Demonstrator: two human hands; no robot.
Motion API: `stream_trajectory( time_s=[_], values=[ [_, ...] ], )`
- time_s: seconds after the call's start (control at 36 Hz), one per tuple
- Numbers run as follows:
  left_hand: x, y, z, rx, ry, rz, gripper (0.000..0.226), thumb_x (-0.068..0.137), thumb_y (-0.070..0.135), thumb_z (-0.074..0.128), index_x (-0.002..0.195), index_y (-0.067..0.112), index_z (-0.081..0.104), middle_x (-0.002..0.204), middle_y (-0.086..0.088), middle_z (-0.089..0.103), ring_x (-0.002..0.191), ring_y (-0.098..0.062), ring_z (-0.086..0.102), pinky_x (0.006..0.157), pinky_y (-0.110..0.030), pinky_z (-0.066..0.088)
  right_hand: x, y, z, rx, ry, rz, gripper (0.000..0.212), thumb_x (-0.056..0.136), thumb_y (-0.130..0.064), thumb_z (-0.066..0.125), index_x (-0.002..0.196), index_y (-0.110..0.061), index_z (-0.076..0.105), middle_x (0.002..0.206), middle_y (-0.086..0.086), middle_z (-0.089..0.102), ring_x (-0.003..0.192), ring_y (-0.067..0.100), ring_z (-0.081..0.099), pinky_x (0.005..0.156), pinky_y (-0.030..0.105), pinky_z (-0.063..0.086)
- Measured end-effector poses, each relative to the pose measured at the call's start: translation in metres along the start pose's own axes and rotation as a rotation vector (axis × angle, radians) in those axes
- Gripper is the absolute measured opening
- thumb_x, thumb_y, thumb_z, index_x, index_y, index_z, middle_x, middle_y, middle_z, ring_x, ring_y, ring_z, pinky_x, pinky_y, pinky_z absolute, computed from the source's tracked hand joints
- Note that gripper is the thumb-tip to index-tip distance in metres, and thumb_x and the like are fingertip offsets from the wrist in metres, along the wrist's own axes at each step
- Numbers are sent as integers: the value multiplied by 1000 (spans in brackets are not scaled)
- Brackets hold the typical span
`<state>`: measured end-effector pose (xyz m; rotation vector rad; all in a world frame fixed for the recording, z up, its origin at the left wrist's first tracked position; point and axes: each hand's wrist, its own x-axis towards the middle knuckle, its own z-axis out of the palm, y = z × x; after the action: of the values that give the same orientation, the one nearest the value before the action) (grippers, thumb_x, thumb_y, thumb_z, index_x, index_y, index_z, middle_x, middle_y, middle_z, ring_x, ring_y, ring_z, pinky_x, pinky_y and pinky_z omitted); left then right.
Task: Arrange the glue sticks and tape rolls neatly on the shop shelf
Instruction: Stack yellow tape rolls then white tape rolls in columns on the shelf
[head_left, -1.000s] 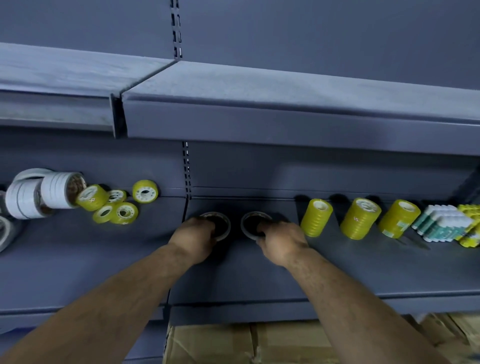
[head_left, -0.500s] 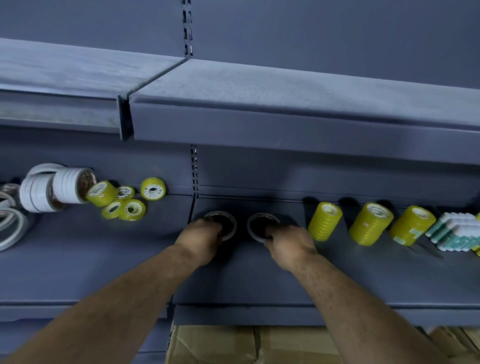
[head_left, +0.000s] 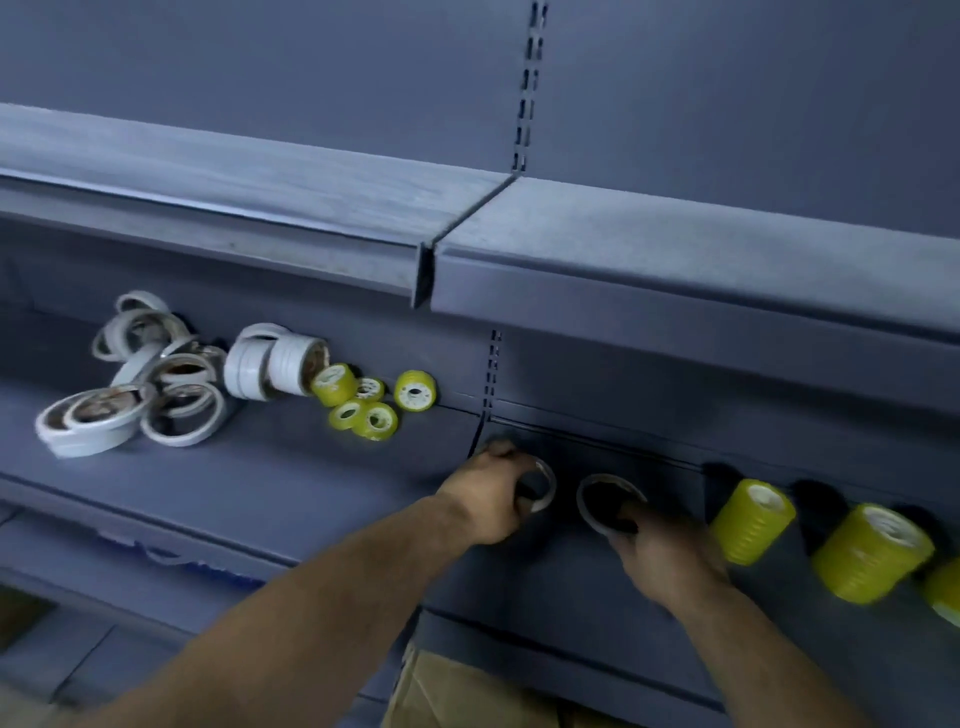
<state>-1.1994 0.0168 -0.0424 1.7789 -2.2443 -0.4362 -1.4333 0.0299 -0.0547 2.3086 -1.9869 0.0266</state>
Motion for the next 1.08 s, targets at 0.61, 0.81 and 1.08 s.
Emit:
stream_trajectory(
  time_s=[0.61,0.81,1.08],
  values=[
    [-148,-136,-91,193,233,-283,78,80,51,37,152,22,37,158,-1,37,148,-21,27,121,-36,19,12,-150,-43,98,145,-308,29,93,-43,47,109,-27,66,117,-4,63,93,24,65,70,30,50],
    [-203,-207,-119,160,301,-329,67,96,41,50,156,21,30,162,2,27,151,-17,16,120,-23,6,11,-235,-59,132,139,-322,33,94,-38,47,118,-22,64,126,-3,62,108,24,62,84,36,53],
    [-263,-320,-159,181,295,-374,64,97,43,47,155,22,32,161,3,30,151,-15,17,120,-23,6,5,-393,-70,166,176,-437,31,96,-37,48,120,-26,63,126,-6,61,117,19,55,90,31,48]
  ],
)
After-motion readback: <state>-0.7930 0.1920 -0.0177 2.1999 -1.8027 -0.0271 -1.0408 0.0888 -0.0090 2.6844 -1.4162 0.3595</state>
